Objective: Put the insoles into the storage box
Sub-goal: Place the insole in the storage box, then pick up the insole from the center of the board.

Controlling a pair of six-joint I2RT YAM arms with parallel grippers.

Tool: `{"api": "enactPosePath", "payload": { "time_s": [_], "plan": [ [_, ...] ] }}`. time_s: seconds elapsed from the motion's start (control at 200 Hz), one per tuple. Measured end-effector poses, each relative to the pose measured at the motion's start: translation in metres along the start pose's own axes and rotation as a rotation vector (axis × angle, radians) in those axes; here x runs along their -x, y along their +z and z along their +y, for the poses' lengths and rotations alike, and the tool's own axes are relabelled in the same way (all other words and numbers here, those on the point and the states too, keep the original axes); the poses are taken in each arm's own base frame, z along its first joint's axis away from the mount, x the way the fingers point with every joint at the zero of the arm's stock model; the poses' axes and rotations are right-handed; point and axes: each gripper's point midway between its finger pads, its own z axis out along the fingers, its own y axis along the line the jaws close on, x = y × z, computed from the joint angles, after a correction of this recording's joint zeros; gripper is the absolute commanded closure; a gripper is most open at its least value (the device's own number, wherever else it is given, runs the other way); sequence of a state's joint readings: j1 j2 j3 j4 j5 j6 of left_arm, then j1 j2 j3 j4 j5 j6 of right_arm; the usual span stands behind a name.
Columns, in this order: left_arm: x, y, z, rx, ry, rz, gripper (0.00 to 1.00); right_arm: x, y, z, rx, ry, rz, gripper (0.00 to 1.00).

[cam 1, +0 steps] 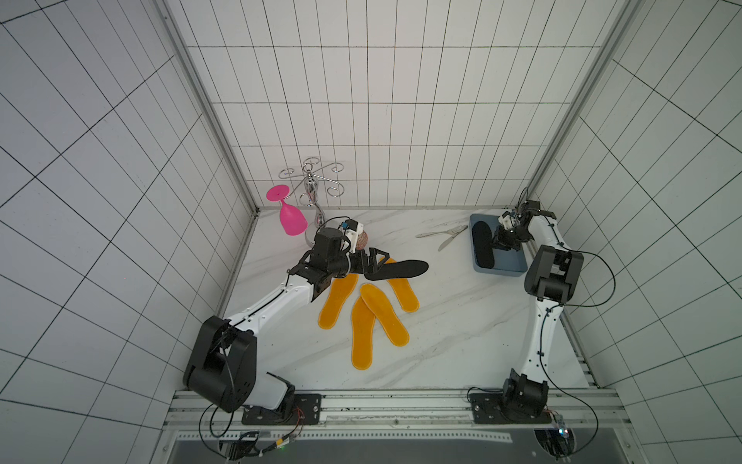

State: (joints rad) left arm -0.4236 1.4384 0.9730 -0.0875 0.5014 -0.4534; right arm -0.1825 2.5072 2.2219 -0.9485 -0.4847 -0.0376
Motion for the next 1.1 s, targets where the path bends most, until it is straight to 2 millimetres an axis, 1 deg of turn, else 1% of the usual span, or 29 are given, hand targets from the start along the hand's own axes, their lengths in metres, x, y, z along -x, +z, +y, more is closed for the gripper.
{"api": "enactPosePath", "payload": {
  "time_s": [0.185, 0.285, 0.36, 0.485, 0.63, 0.73, 0.79, 0.859, 0.949, 0.984, 1.099],
  "plan": [
    [-0.008, 0.002, 0.005, 0.017, 0.012, 0.035, 0.01, 0.001, -0.001, 0.001, -0.015, -0.001, -0.002, 0.57],
    [-0.01, 0.005, 0.008, 0.029, 0.021, 0.06, 0.01, 0.004, -0.01, -0.001, -0.05, -0.011, -0.017, 0.51],
    [-0.01, 0.007, 0.01, 0.04, 0.036, 0.077, 0.02, 0.008, -0.022, 0.0, -0.078, -0.02, -0.037, 0.47],
    [-0.009, 0.009, 0.013, 0.057, 0.071, 0.098, 0.02, 0.012, -0.054, 0.01, -0.109, -0.047, -0.096, 0.43],
    [-0.005, 0.014, 0.021, 0.084, 0.122, 0.13, 0.03, 0.011, -0.104, 0.034, -0.108, -0.069, -0.212, 0.38],
    [-0.005, 0.018, 0.03, 0.111, 0.15, 0.159, 0.04, 0.008, -0.132, 0.052, -0.082, -0.076, -0.293, 0.36],
    [-0.003, 0.022, 0.035, 0.125, 0.168, 0.175, 0.04, 0.004, -0.143, 0.062, -0.059, -0.074, -0.329, 0.35],
    [-0.001, 0.028, 0.042, 0.14, 0.183, 0.194, 0.06, -0.005, -0.15, 0.072, -0.03, -0.068, -0.354, 0.35],
    [0.001, 0.039, 0.051, 0.15, 0.201, 0.223, 0.08, -0.022, -0.151, 0.087, 0.001, -0.069, -0.361, 0.32],
    [0.002, 0.045, 0.055, 0.155, 0.207, 0.236, 0.09, -0.029, -0.15, 0.094, 0.012, -0.072, -0.361, 0.29],
    [0.002, 0.063, 0.068, 0.172, 0.229, 0.282, 0.11, -0.059, -0.148, 0.12, 0.049, -0.097, -0.348, 0.28]
  ]
}}
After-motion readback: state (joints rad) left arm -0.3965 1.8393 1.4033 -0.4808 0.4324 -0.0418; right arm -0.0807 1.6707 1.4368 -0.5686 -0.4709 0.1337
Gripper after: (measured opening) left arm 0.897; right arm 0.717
